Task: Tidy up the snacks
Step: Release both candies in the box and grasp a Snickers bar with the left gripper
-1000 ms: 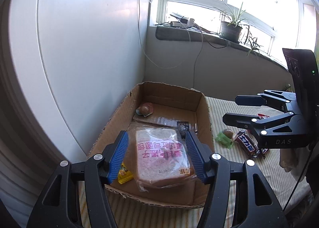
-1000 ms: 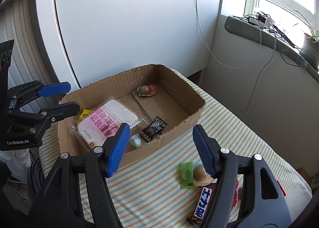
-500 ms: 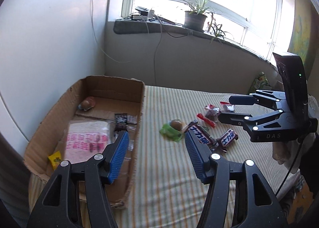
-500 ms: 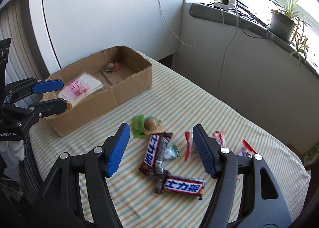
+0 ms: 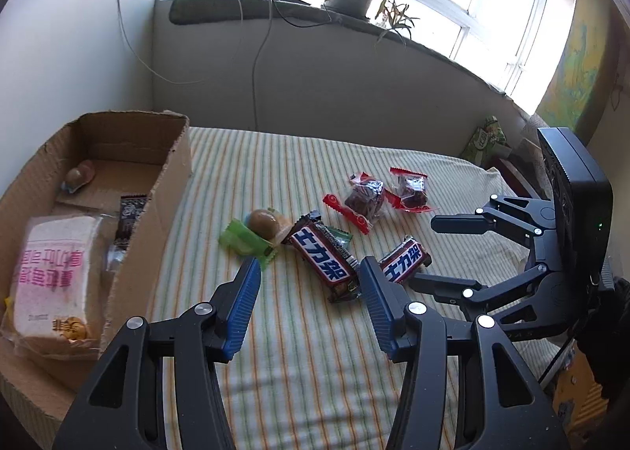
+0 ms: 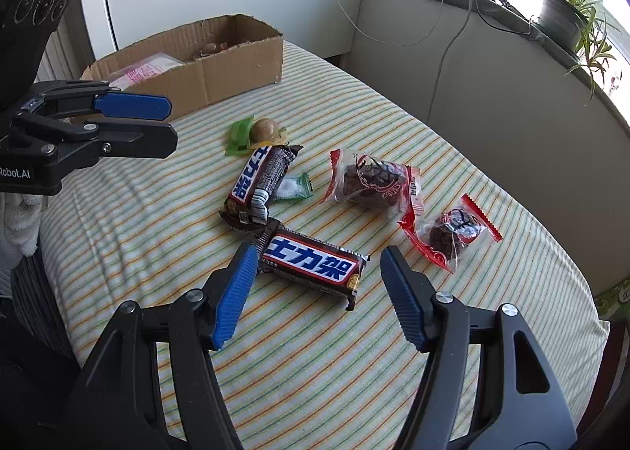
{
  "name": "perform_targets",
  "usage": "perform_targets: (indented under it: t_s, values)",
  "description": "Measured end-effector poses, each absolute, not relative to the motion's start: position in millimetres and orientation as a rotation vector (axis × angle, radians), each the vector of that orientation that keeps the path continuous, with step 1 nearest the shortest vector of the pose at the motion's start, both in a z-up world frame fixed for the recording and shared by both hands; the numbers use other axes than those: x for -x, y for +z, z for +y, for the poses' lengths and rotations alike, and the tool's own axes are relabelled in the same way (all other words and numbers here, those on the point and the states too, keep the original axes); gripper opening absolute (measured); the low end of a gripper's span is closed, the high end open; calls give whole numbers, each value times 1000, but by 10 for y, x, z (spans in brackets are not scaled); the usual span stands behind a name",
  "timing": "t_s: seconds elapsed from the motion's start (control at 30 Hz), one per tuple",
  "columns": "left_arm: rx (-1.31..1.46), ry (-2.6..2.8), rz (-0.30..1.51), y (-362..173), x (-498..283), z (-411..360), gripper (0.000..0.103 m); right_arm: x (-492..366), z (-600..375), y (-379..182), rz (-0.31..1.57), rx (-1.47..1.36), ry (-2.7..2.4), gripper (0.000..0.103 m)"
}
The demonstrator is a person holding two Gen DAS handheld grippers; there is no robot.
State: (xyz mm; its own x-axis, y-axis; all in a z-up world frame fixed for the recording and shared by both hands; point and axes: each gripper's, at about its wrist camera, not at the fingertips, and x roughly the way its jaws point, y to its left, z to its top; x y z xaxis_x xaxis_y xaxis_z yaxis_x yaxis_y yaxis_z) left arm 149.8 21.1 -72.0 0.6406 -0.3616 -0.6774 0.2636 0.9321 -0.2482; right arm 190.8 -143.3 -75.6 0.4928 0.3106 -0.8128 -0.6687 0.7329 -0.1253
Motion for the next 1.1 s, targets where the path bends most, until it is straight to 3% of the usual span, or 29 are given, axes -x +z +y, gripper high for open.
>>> perform_targets:
  t_s: [0.73,1.07,1.1]
  values:
    - [121,-357,960,-1155,-2024,-217,49,-2047,-1402,-959,884,492,768,68]
    - [90,-339,951,-1178,-2065,-167,27,-2056,-1303,-1030,888,607,790,68]
    - [94,-344,951,-1177,-2059,-143,27,-2068,-1285,-1057,895,615,791,62]
